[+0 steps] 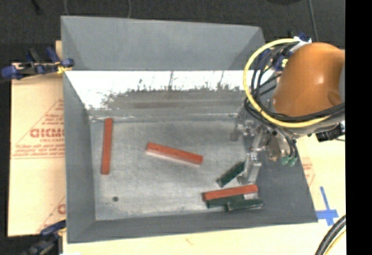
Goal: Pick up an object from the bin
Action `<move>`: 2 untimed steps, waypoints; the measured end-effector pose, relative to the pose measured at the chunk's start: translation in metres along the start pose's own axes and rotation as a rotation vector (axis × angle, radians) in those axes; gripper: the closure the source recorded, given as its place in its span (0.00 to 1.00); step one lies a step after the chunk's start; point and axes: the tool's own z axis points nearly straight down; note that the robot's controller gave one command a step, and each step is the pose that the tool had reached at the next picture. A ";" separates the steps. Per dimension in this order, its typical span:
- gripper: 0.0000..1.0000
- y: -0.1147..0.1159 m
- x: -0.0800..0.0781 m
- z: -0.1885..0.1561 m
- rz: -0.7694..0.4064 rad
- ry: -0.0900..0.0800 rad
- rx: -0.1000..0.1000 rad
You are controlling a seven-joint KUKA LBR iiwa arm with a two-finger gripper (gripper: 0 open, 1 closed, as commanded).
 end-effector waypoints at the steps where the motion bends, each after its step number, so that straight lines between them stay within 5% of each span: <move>1: 0.00 -0.062 -0.024 0.160 0.064 0.006 0.002; 2: 1.00 -0.060 -0.027 0.153 0.058 -0.007 0.002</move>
Offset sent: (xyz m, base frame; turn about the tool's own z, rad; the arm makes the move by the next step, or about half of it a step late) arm 0.0199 -0.0606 -0.1575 0.0582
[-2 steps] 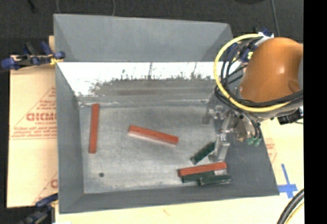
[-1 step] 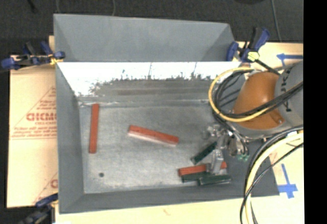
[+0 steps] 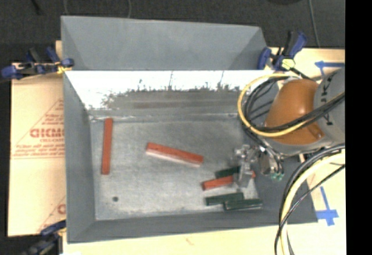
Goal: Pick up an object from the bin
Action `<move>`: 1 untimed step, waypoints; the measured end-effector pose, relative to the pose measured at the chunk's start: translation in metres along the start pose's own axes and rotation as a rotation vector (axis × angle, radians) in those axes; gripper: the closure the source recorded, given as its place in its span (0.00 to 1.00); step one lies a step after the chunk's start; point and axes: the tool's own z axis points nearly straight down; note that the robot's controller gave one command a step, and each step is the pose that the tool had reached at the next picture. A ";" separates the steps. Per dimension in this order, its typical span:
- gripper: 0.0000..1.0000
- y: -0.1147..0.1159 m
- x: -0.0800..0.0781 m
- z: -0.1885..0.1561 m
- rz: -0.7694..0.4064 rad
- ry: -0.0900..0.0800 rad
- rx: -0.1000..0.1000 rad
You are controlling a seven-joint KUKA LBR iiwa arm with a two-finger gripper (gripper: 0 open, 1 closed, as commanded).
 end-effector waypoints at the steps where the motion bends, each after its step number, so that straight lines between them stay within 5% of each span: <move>1: 1.00 -0.008 -0.008 -0.152 -0.033 -0.002 0.002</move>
Offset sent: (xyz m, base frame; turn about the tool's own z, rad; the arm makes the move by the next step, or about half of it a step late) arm 0.0025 -0.0061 0.1469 -0.0369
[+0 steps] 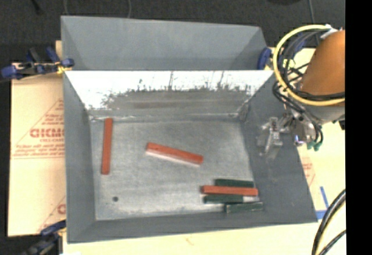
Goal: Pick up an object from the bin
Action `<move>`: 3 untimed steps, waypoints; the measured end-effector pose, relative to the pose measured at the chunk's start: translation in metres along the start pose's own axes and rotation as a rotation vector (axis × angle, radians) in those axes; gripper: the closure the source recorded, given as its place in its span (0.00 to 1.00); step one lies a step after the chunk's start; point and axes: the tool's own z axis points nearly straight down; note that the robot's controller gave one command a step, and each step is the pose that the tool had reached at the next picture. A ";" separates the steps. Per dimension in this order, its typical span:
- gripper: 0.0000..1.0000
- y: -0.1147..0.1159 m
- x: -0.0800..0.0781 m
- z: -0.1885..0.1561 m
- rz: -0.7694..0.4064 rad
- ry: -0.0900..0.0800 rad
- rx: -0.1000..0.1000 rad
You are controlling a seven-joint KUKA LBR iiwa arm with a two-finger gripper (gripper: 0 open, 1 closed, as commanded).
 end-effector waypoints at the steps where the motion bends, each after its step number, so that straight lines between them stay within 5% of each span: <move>1: 0.00 0.001 0.002 0.005 0.001 0.008 -0.002; 2: 0.00 0.013 0.049 0.117 -0.166 0.018 -0.005; 3: 0.00 0.018 0.045 0.156 -0.188 0.006 -0.003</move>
Offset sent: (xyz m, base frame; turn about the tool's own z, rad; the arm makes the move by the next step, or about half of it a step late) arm 0.0000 0.0000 0.0000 0.0000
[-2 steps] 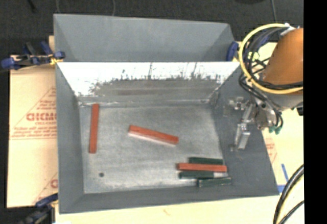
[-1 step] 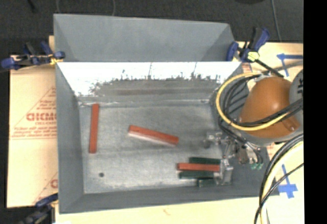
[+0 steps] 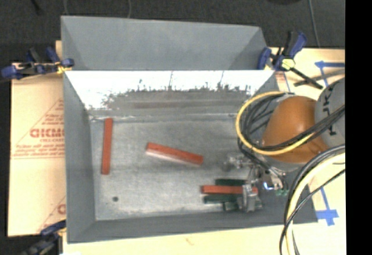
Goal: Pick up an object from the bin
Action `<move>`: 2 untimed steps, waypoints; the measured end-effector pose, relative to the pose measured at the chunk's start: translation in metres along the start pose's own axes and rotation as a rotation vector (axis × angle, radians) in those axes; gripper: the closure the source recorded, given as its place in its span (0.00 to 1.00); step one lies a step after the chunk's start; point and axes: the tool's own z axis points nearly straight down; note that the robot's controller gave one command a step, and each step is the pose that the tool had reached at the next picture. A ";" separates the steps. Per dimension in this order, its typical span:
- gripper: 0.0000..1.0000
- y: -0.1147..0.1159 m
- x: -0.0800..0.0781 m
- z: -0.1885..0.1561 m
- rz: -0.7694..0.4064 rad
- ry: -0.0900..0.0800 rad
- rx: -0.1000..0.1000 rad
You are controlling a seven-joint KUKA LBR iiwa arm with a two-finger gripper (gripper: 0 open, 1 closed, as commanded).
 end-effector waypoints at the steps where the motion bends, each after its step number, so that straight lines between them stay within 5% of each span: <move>1: 1.00 0.000 0.000 -0.004 -0.001 0.002 0.000; 2: 1.00 -0.014 0.002 -0.166 -0.175 -0.004 0.003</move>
Offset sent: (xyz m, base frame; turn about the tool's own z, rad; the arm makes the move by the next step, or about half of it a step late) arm 0.0000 0.0000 0.0000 0.0000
